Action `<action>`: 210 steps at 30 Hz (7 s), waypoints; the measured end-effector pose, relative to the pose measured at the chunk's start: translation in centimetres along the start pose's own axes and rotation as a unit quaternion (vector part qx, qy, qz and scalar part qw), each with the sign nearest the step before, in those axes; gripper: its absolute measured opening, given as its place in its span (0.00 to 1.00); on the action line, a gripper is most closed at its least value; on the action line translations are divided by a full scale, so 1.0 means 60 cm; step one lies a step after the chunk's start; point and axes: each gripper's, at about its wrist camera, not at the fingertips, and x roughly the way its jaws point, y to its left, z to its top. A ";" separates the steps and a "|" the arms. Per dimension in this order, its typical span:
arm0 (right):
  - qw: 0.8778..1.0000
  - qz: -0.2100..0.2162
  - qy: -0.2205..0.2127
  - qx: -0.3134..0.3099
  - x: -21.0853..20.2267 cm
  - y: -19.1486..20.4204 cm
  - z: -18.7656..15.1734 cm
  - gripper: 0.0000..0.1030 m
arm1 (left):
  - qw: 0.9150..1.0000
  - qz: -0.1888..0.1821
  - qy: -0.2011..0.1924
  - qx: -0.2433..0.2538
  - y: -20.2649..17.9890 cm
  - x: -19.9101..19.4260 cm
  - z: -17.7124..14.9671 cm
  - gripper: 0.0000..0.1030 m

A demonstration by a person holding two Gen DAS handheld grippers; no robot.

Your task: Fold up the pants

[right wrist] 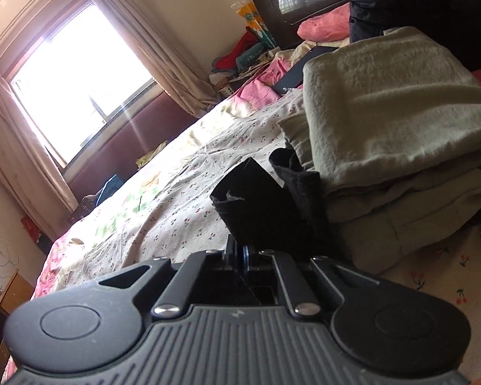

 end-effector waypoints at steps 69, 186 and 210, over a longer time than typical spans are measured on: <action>0.963 -0.144 -0.100 -0.207 -0.032 0.025 0.002 0.35 | 1.000 -0.022 0.003 -0.014 0.018 0.005 -0.006 0.68; 0.893 0.269 0.195 -0.304 0.024 0.542 -0.332 0.37 | 0.952 0.225 0.046 -0.204 0.298 -0.357 -0.204 0.85; 0.901 0.287 0.231 -0.231 0.149 0.287 -0.139 0.36 | 0.988 -0.023 0.077 -0.134 0.106 -0.160 -0.004 0.86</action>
